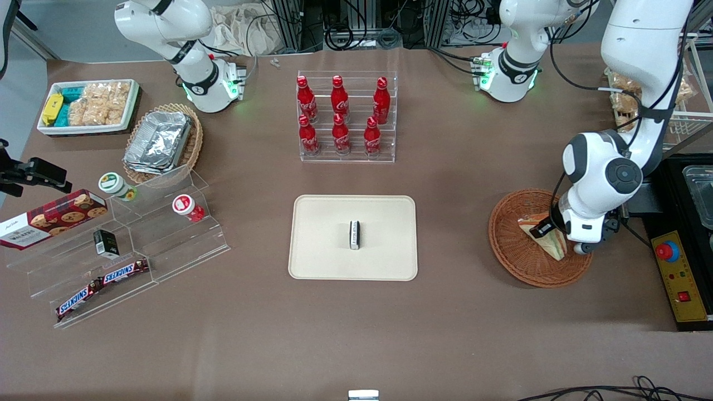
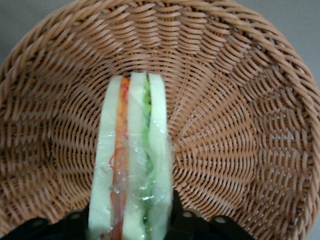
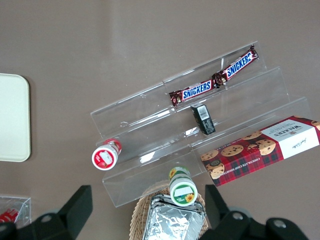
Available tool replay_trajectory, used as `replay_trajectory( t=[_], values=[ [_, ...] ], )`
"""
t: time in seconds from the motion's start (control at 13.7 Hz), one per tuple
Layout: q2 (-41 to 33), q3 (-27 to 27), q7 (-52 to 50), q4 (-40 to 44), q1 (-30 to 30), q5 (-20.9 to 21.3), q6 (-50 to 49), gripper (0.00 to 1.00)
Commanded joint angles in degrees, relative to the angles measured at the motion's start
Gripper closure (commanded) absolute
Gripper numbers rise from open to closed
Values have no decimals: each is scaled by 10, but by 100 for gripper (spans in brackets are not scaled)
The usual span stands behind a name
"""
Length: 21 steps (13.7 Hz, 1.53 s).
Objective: Place sandwich from basket to tray
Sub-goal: 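Lower the left gripper and close it on the wrapped sandwich, then lift the sandwich out of the basket with the left gripper, then carry the sandwich over the cream tray beside the black box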
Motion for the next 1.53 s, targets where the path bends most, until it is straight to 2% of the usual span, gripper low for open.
replay_trajectory(
  t=[0.0, 0.22, 0.44, 0.58, 0.8, 0.95, 1.09, 1.46],
  values=[
    [-8, -2, -6, 4, 3, 19, 11, 100],
    [-89, -6, 14, 6, 3, 24, -73, 100],
    [-178, -17, 109, 16, -12, 14, -203, 100],
    [-202, -35, 173, 33, -37, -3, -260, 100],
    [-189, -68, 216, 83, -80, -11, -318, 100],
    [-177, -84, 213, 93, -112, -46, -318, 100],
    [-161, -87, 210, 101, -144, -56, -311, 100],
    [-52, -88, 199, 170, -199, -56, -281, 100]
  ],
)
